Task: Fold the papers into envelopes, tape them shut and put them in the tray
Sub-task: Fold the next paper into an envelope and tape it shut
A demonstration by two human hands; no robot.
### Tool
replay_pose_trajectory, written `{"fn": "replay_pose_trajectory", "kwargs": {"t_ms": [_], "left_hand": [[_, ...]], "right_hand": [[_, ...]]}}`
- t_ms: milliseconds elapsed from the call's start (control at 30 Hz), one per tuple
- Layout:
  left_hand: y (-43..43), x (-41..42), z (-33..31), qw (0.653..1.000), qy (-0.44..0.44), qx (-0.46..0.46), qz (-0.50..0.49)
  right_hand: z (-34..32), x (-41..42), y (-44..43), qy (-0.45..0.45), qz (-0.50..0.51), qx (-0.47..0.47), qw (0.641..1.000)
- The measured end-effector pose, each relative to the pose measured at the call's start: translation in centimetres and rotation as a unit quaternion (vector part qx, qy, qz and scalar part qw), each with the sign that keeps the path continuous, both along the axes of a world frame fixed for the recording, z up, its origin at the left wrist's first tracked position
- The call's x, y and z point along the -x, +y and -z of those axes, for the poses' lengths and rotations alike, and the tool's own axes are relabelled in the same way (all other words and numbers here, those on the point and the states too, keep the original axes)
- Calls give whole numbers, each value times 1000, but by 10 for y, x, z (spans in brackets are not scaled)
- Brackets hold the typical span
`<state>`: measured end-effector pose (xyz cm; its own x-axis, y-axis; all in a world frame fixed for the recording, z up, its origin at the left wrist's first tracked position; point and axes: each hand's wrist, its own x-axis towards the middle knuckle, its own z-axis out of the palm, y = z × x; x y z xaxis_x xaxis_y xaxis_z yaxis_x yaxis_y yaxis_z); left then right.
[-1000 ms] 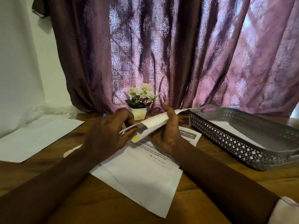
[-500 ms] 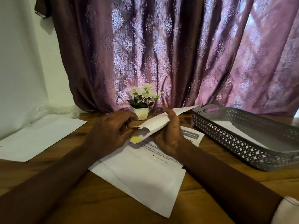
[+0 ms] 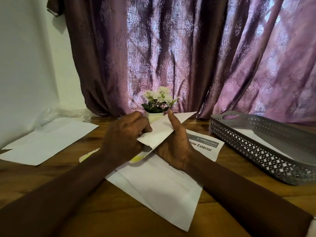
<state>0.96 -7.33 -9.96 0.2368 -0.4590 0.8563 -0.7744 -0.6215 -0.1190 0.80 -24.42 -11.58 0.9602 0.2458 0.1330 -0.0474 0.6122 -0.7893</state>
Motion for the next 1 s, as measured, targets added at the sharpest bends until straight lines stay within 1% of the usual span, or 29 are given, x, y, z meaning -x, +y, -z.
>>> {"fn": "replay_pose_trajectory", "kwargs": {"t_ms": [67, 167, 200, 267, 333, 433, 533, 600, 667, 733, 833, 900, 1000], "left_hand": [[-1, -1, 2, 1000, -5, 15, 5], [0, -1, 3, 999, -6, 18, 32], [0, -1, 3, 999, 0, 4, 45], [1, 0, 4, 996, 37, -47, 72], [3, 0, 5, 992, 64, -82, 72], [0, 1, 6, 995, 29, -79, 50], [-5, 3, 5, 999, -11, -37, 25], [-5, 1, 4, 999, 8, -28, 25], [0, -3, 3, 996, 59, -44, 54], [5, -7, 3, 990, 91, -81, 72], [7, -8, 5, 983, 104, -128, 77], [5, -6, 7, 983, 110, -125, 79], [0, -3, 7, 982, 130, -84, 108]], "right_hand": [[-2, -6, -4, -5, 24, -38, 999], [-4, -13, -17, 8, 93, -77, 993], [-5, -14, -22, 18, 109, -81, 991], [-6, -14, -29, 43, 127, -81, 988], [-6, -13, -33, 53, 133, -81, 986], [-5, -14, -30, 53, 137, -80, 986], [-3, -12, -20, 64, 131, -63, 987], [-3, -11, -16, 78, 129, -47, 987], [-6, -11, -17, 92, 139, -34, 985], [-9, -13, -23, 104, 158, -39, 981], [-11, -18, -35, 109, 195, -30, 974], [-12, -20, -41, 112, 220, -17, 969], [-11, -22, -48, 115, 261, 1, 959]]}}
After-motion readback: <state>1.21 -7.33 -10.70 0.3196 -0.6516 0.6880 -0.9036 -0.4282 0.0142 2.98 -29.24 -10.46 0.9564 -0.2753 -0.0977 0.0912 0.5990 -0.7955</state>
